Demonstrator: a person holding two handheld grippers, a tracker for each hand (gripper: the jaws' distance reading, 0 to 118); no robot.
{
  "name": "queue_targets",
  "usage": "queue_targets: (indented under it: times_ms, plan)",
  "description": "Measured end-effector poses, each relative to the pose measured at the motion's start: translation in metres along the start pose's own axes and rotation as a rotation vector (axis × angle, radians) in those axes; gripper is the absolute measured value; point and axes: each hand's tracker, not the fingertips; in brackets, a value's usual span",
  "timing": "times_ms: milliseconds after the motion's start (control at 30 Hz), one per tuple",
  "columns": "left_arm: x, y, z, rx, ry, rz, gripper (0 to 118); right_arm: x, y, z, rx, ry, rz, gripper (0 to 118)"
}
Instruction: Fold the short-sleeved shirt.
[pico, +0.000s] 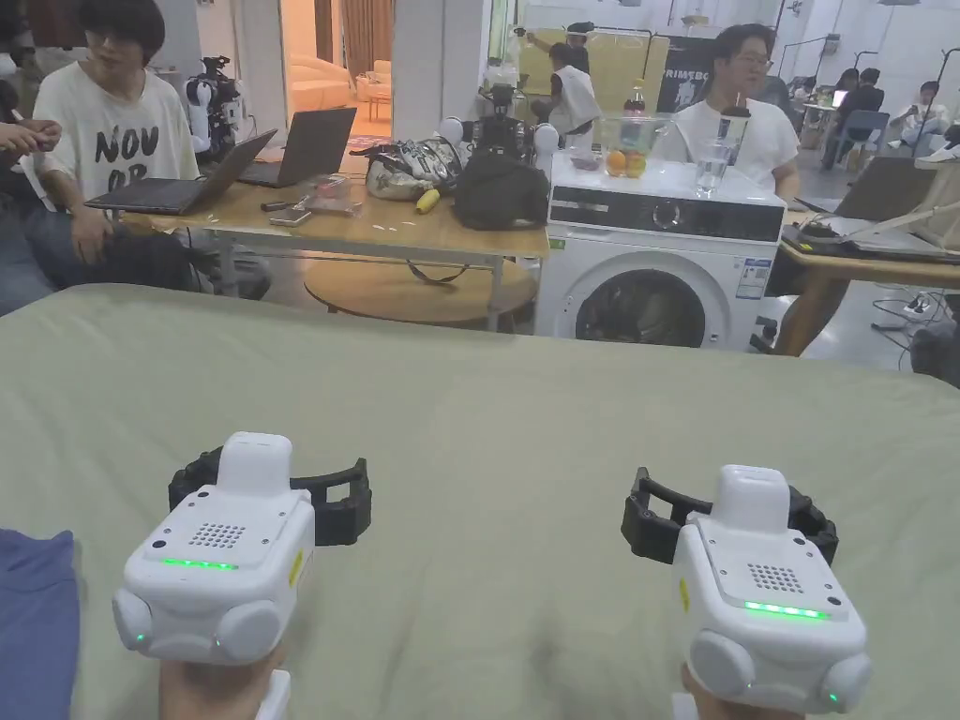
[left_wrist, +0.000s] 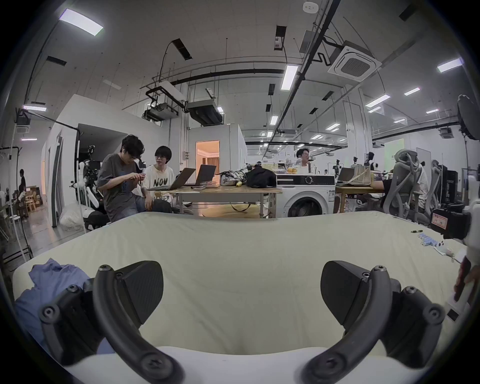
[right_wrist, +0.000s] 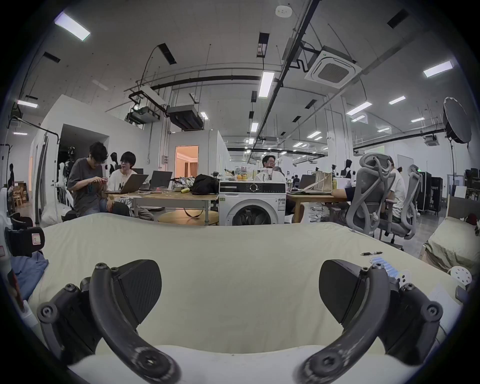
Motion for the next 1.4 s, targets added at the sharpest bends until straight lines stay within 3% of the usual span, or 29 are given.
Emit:
queue_targets:
  times_ms: [1400]
  plan:
    - [0.001,0.01,0.007,0.027,-0.003,-0.016,118,-0.001,0.0,0.004,-0.001,0.001,-0.005,118]
